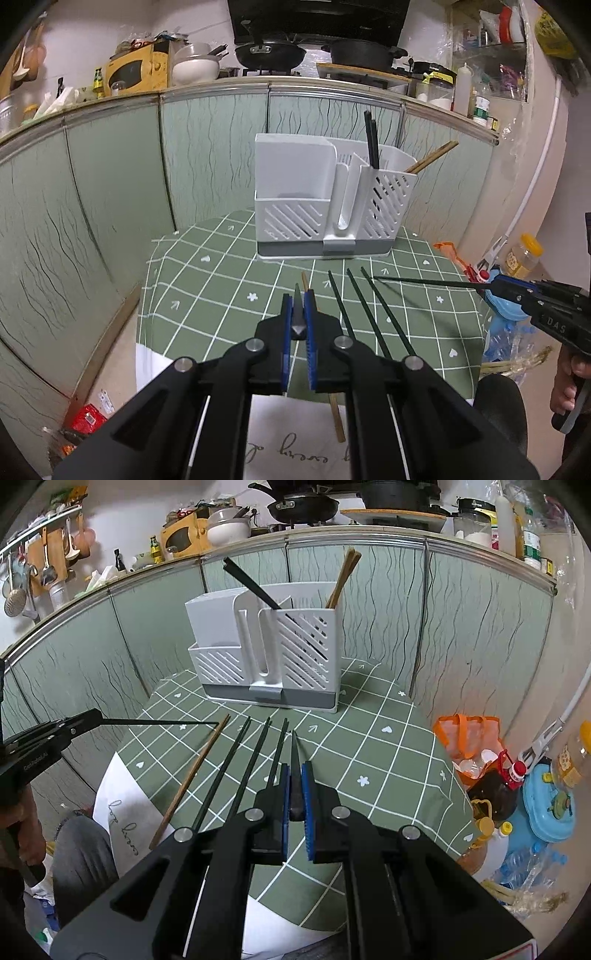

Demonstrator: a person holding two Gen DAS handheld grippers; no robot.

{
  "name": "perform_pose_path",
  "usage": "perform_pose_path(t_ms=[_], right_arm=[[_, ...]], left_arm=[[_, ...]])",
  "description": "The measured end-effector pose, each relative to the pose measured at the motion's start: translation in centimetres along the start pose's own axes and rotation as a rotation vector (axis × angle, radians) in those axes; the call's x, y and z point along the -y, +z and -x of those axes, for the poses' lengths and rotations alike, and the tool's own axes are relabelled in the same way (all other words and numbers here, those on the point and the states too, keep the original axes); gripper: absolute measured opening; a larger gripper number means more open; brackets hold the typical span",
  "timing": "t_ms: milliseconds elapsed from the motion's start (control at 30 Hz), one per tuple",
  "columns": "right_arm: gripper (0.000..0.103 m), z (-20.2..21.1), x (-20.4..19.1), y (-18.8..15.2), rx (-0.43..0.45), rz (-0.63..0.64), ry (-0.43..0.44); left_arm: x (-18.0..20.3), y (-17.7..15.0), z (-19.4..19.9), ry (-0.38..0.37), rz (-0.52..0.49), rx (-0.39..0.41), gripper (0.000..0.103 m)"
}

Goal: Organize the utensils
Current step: 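Lift the black chopstick with the left tool while the right tool lifts its black chopstick toward the holder, then lower the black chopstick into the holder with the left tool while the right tool lowers its chopstick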

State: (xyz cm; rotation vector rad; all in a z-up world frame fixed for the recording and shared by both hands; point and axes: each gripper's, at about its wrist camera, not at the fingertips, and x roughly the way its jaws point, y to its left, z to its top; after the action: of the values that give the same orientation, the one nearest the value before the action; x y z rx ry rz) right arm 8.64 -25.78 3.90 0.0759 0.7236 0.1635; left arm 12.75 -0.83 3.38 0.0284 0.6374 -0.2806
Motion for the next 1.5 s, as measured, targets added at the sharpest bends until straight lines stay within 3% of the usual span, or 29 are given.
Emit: perform_pose_path(t_ms=[1000,1400,1500], right_arm=[[0.006,3.3,0.0,4.7,0.104,0.003,0.029],[0.006,5.1,1.1,8.4,0.115,0.021,0.039],[0.006,5.7,1.2,9.6,0.112,0.047,0.040]], left_arm=[[0.7,4.2,2.0,-0.029,-0.032,0.064,0.008],[0.7,7.1,3.1,-0.074,-0.060,0.072,0.008],[0.4,8.3,3.1,-0.116,-0.050,0.062,0.008]])
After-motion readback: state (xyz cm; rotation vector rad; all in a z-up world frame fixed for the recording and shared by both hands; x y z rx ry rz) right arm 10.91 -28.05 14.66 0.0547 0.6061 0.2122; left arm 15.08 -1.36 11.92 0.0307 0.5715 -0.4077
